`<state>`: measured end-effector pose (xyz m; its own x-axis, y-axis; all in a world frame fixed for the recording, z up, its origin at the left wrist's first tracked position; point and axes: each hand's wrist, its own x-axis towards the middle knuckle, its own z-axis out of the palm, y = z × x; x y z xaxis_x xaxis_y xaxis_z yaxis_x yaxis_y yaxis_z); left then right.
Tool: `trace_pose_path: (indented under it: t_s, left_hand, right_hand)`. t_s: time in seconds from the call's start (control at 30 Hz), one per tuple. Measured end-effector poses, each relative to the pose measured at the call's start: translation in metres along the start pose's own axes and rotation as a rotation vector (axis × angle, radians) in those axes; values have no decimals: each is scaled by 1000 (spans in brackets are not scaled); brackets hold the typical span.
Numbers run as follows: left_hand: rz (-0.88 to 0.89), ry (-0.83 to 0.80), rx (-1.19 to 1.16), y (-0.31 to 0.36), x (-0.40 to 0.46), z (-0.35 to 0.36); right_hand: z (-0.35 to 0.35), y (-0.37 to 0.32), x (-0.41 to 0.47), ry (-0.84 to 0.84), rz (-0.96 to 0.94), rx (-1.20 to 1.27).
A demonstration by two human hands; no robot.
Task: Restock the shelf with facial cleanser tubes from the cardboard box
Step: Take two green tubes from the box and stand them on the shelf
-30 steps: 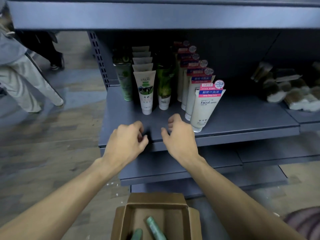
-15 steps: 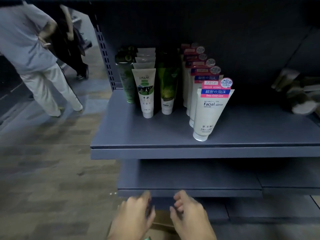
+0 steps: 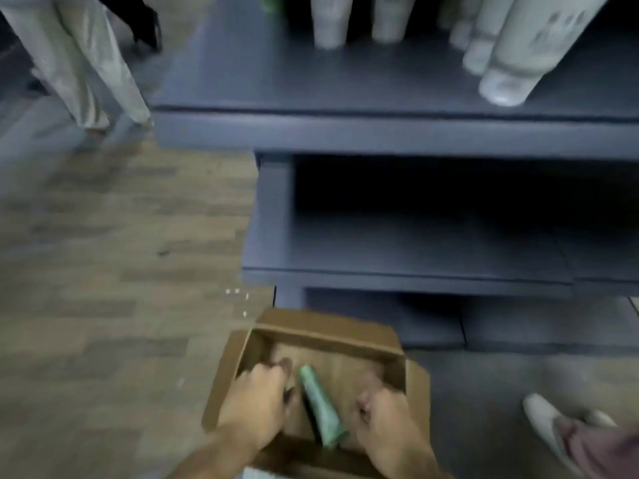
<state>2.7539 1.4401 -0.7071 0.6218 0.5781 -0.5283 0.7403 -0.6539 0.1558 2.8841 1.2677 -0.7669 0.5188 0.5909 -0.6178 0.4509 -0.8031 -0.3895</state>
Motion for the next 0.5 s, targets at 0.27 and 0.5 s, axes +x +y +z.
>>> trace_pose_path:
  t_s: [0.27, 0.5]
  left_hand:
    - [-12, -67, -48, -38, 22, 51]
    - [68, -215, 202, -46, 57, 100]
  right_hand:
    - [14, -29, 9, -11, -71, 2]
    - [71, -1, 62, -142, -181, -265]
